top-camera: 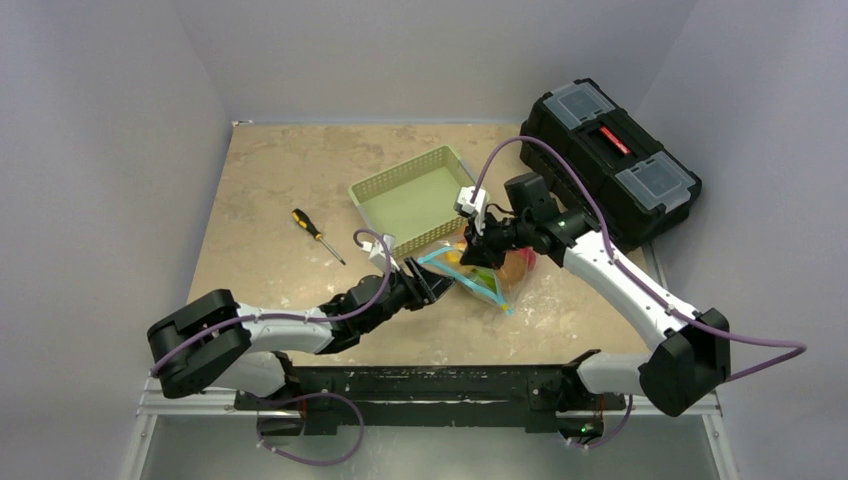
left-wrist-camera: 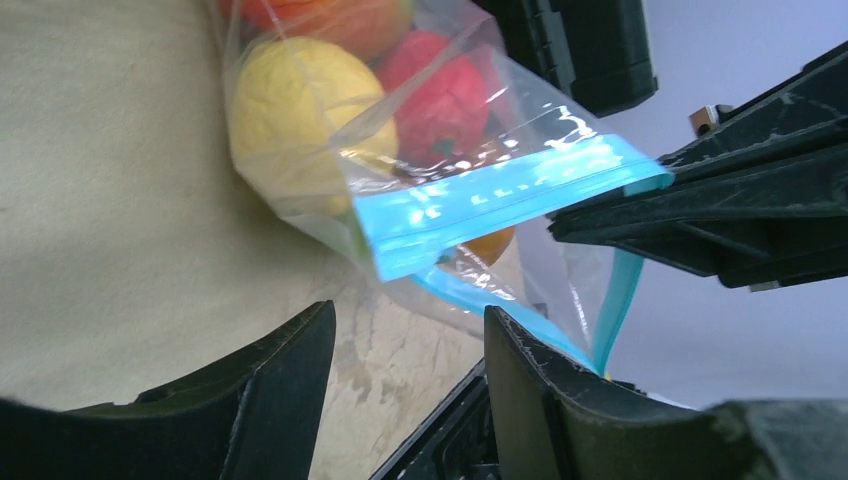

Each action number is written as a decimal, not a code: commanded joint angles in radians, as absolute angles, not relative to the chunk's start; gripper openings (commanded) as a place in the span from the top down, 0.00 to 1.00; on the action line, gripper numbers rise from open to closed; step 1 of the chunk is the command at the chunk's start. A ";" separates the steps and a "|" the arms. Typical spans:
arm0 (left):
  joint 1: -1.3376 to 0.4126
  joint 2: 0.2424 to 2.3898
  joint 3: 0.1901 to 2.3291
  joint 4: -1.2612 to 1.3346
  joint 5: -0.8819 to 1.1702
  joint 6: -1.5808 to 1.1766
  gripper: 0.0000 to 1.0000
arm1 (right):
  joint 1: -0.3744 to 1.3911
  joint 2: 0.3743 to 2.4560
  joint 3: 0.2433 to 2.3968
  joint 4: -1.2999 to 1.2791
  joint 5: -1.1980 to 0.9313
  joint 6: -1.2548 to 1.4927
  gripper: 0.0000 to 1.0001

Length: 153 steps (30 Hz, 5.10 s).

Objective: Open the zip-top bag and remove the fake food
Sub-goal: Open the zipper of the food storage bag at the center of the board, then pick up the fake vegetable from the zipper food storage bag.

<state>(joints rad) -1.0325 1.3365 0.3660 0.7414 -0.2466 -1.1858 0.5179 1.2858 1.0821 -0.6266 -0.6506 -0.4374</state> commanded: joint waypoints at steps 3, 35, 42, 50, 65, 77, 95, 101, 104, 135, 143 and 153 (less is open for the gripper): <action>-1.043 1.364 0.443 0.825 -0.301 -1.185 0.48 | 0.517 1.254 1.082 -0.585 -0.694 -0.418 1.00; -0.890 0.981 0.413 0.006 0.057 -1.148 1.00 | 0.579 1.150 0.889 -0.406 -0.523 -0.549 1.00; -0.875 1.051 0.412 0.002 0.045 -1.118 1.00 | 0.586 1.153 0.967 -0.450 -0.555 -0.561 1.00; -0.840 1.001 0.411 -0.111 0.004 -1.063 1.00 | 0.621 1.143 1.051 -0.497 -0.595 -0.569 1.00; -0.834 0.609 0.436 -0.315 0.238 -0.864 0.34 | 0.642 1.162 0.892 -0.323 -0.621 -0.509 1.00; -0.868 0.535 0.368 0.188 0.402 -0.794 0.27 | 0.628 1.142 0.874 -0.313 -0.640 -0.505 1.00; -1.017 0.800 0.247 0.586 0.047 -0.843 0.05 | 0.600 1.139 0.862 -0.311 -0.670 -0.504 1.00; -1.017 0.856 0.309 0.521 0.088 -0.789 0.07 | 0.600 1.143 0.862 -0.311 -0.672 -0.503 1.00; -1.017 0.875 0.326 0.492 0.080 -0.756 0.08 | 0.597 1.143 0.861 -0.311 -0.670 -0.504 1.00; -1.056 1.435 0.501 0.803 -0.141 -0.801 0.32 | 0.587 1.154 0.859 -0.307 -0.701 -0.492 1.00; -1.065 1.558 0.524 0.938 -0.072 -0.871 0.28 | 0.586 1.154 0.859 -0.303 -0.707 -0.488 1.00; -1.066 1.686 0.551 1.016 -0.029 -0.932 0.26 | 0.586 1.164 0.856 -0.281 -0.678 -0.462 1.00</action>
<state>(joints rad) -1.0573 1.6596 0.5095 0.9463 -0.0555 -0.9047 0.5880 1.1584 0.8581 -0.3408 -0.6720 -0.4828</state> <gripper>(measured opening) 0.735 0.003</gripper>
